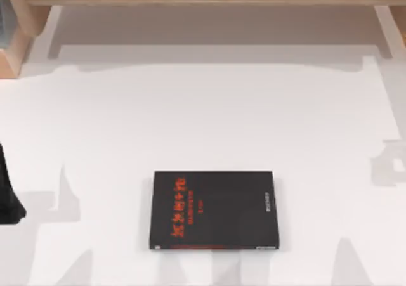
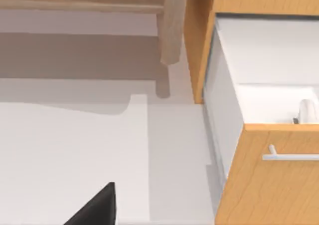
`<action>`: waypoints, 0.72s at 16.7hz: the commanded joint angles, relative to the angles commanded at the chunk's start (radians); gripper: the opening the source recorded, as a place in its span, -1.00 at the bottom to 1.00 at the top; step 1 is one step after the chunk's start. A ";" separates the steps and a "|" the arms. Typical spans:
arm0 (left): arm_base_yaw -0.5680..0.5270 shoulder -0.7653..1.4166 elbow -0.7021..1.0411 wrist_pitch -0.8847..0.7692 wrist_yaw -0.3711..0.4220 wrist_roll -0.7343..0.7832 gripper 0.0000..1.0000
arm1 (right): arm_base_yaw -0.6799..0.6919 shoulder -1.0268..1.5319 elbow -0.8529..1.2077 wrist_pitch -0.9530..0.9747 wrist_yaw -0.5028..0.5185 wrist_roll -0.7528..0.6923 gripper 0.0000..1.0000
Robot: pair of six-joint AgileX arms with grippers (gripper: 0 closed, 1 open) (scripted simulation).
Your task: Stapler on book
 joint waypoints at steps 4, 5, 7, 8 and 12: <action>0.000 0.000 0.000 0.000 0.000 0.000 1.00 | -0.071 0.432 0.415 -0.243 0.005 -0.023 1.00; 0.000 0.000 0.000 0.000 0.000 0.000 1.00 | -0.092 0.548 0.526 -0.307 0.007 -0.028 1.00; 0.000 0.000 0.000 0.000 0.000 0.000 1.00 | -0.136 0.784 0.749 -0.436 0.008 -0.040 1.00; 0.000 0.000 0.000 0.000 0.000 0.000 1.00 | -0.158 0.902 0.861 -0.499 0.008 -0.046 1.00; 0.000 0.000 0.000 0.000 0.000 0.000 1.00 | -0.238 1.355 1.289 -0.740 0.005 -0.071 1.00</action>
